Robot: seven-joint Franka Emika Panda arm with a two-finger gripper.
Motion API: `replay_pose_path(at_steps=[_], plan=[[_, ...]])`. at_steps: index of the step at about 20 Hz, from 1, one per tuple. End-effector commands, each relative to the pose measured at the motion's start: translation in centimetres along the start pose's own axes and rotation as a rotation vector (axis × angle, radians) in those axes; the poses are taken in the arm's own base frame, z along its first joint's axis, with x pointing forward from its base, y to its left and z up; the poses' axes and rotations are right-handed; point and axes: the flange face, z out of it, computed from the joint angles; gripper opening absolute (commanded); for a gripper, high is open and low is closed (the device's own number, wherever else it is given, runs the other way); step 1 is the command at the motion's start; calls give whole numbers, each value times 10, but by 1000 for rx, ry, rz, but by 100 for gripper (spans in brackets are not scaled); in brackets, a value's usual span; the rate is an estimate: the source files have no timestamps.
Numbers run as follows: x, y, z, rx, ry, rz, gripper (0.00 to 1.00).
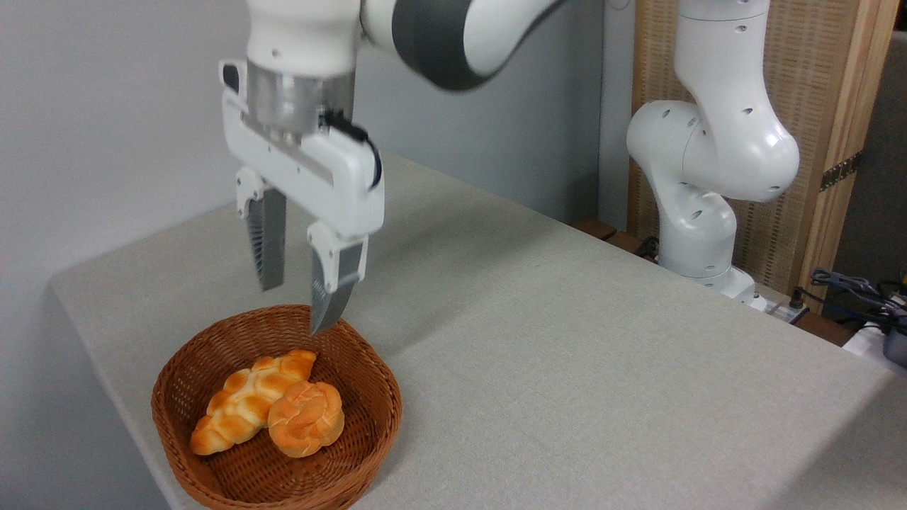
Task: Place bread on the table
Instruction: 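Lower the open gripper into the wicker basket over the braided roll, then close the gripper on the braided bread roll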
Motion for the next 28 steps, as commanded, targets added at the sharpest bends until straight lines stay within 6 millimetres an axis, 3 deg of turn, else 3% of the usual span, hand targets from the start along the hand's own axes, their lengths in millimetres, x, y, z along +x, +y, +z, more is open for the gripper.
replay_pose_path(at_steps=[1, 7, 13, 15, 17, 22, 23, 26, 28], plan=[[9, 3, 27, -8, 101, -50, 100], [29, 13, 82, -56, 133, -67, 100], [32, 16, 103, -66, 123, -63, 100], [30, 15, 121, -79, 100, -58, 100], [36, 28, 143, -105, 79, -36, 100], [35, 27, 163, -92, 80, -35, 99], [34, 26, 165, -87, 75, -26, 93], [33, 25, 165, -48, 44, 26, 53], [32, 23, 165, -44, 42, 27, 37]])
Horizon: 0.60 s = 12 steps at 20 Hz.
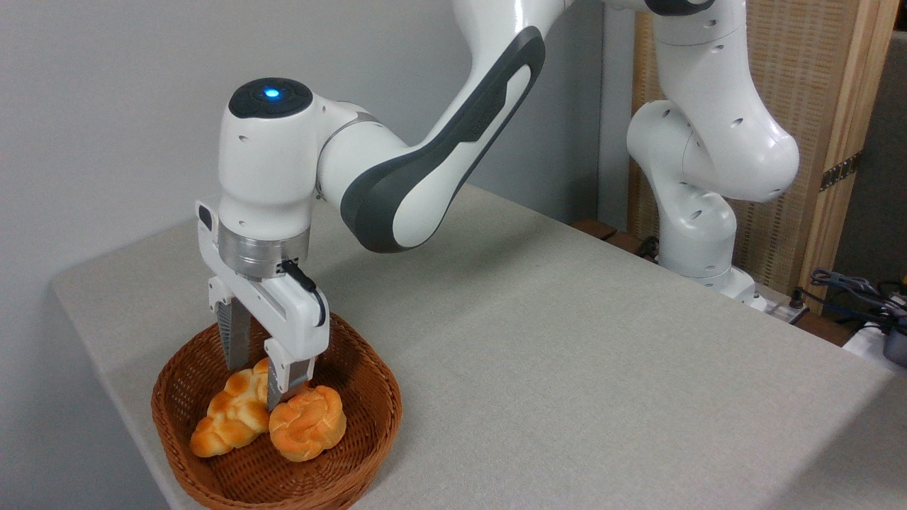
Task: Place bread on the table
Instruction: 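Close the gripper on the braided bread roll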
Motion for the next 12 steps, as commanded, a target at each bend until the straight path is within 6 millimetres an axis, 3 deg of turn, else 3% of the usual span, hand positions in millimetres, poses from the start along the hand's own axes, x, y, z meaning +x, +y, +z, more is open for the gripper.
replay_pose_path(at_steps=[1, 5, 12], plan=[[-2, -4, 4, 26, -3, 20, 30], [-3, -6, 4, 27, -3, 17, 20], [-2, -5, 2, 28, -2, 19, 21]])
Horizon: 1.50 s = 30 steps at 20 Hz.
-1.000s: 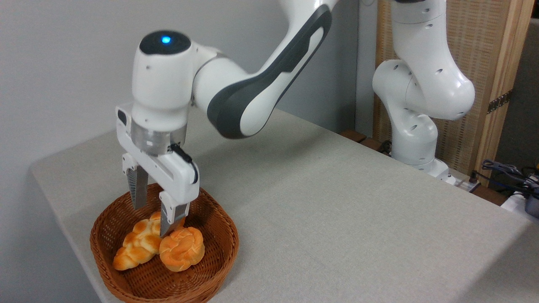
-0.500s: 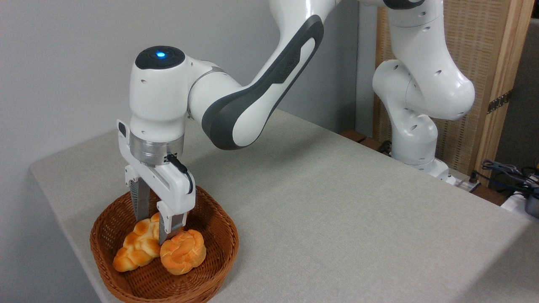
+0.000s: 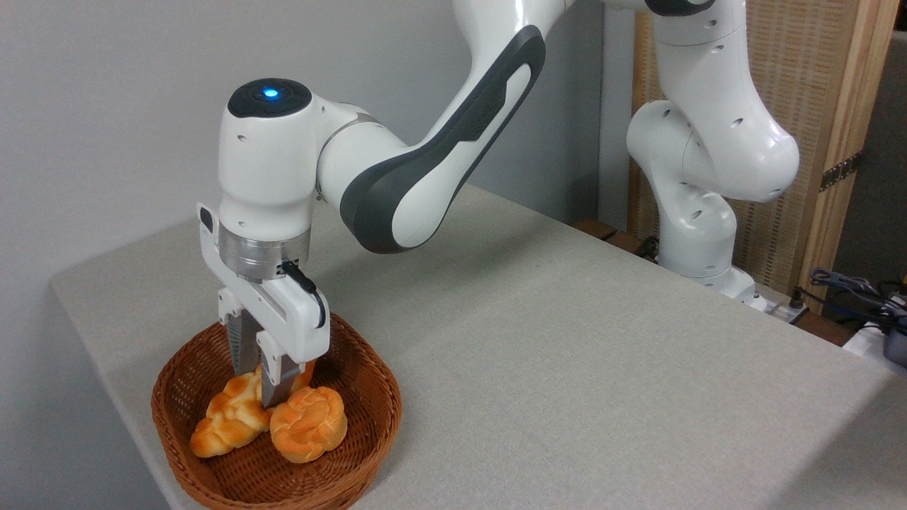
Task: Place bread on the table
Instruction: 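Close the gripper on the braided bread roll, then lift the braided roll out of the basket and carry it beside the basket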
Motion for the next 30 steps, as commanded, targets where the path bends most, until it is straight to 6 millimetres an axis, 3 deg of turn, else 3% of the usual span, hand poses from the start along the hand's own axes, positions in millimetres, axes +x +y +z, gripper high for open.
replay_pose_path(at_steps=[1, 5, 7, 9, 12, 15, 18, 21, 25, 27, 29, 30], plan=[[-1, -6, -1, 21, 6, 6, 21], [2, -8, -24, -12, -16, -4, 21], [6, -24, -52, -32, -13, -36, 21], [21, -25, -85, -79, 23, -55, 21], [20, -30, -125, -112, 26, -70, 21], [12, -5, -171, -107, 31, -33, 22], [-29, 34, -194, -108, -13, -1, 31], [-66, 62, -199, -81, -135, 117, 31], [-102, 81, -155, -109, -336, 234, 35], [-108, 83, -136, -95, -393, 262, 46], [-107, 82, -125, -95, -396, 263, 78], [-105, 84, -121, -94, -396, 271, 89]])
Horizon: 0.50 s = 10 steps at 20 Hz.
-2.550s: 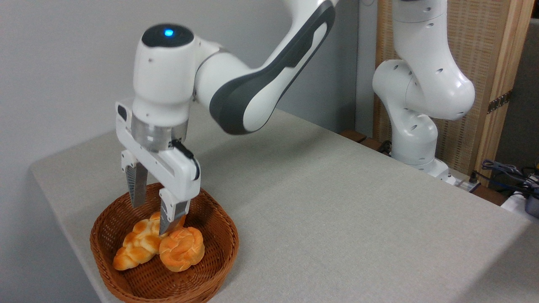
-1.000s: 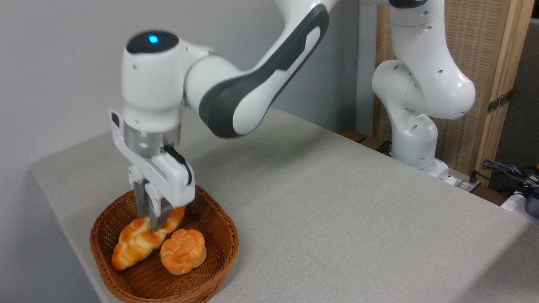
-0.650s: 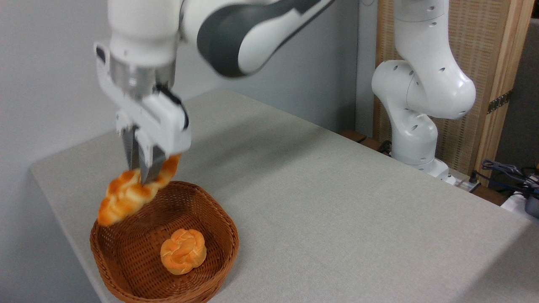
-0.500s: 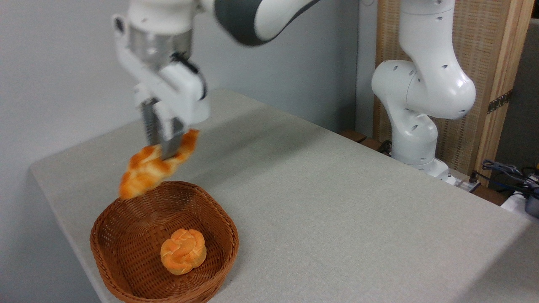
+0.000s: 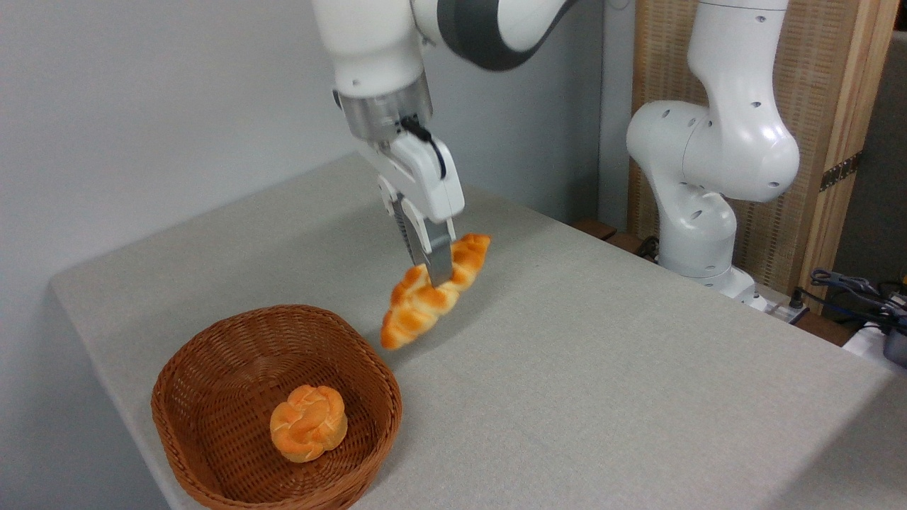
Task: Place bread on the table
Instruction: 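Lift the braided roll out of the basket and carry it beside the basket, then lower the braided roll onto the table and open the gripper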
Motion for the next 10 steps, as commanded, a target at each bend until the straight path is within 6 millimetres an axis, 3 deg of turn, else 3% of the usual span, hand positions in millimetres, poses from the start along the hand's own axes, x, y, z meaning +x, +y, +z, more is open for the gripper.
replay_pose_path(at_steps=[1, 10], plan=[[11, 2, 12, 17, -17, 40, 98], [18, 4, 21, 3, -32, 59, 100]])
